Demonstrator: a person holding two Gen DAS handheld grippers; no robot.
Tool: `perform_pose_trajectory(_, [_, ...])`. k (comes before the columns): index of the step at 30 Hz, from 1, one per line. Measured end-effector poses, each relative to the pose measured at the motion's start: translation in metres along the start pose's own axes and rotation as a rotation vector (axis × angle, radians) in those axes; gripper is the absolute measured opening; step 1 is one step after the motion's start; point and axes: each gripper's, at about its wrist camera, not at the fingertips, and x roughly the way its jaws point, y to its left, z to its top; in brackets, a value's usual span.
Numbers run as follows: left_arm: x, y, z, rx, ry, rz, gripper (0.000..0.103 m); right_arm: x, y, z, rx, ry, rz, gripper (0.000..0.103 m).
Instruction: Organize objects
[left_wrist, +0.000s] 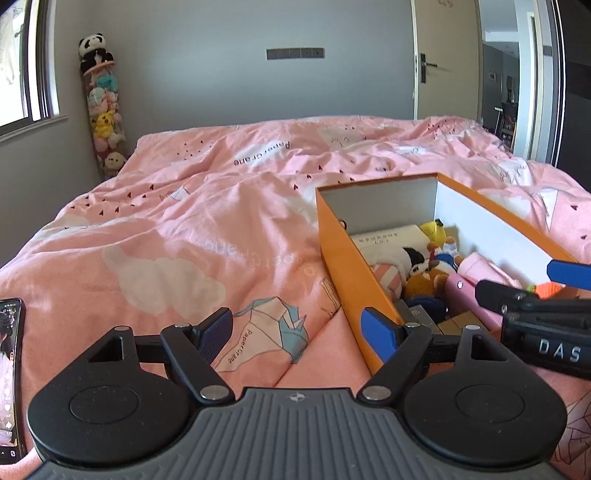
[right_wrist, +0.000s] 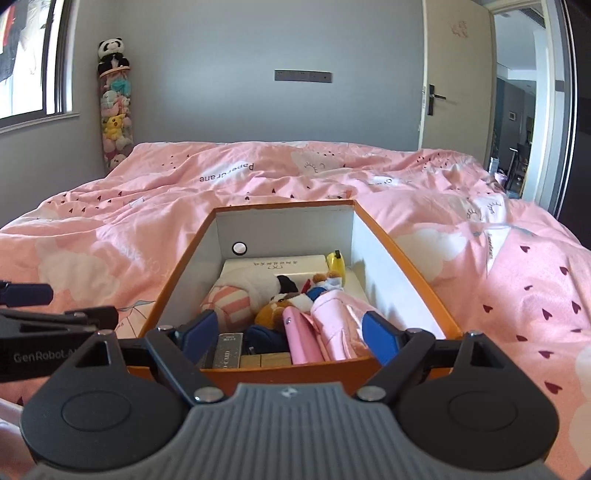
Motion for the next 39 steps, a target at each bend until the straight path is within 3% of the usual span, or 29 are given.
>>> perform_pose_trajectory(7, [0.001, 0.0, -0.006, 0.004, 0.024, -0.004, 0.093, -0.003, -0.012, -0.005, 0.059, -0.006, -0.007, 0.09])
perform_pose_trajectory(12, [0.005, 0.002, -0.013, -0.01, 0.083, -0.01, 0.093, -0.004, -0.009, -0.009, 0.04, -0.012, -0.017, 0.092])
perform_pose_trajectory(16, [0.002, 0.0, -0.013, 0.002, 0.07, -0.008, 0.093, -0.004, -0.009, -0.008, 0.04, -0.012, -0.028, 0.097])
perform_pose_trajectory(39, [0.012, 0.003, -0.013, 0.0, 0.126, 0.007, 0.093, 0.007, 0.0, -0.01, -0.007, 0.016, -0.048, 0.099])
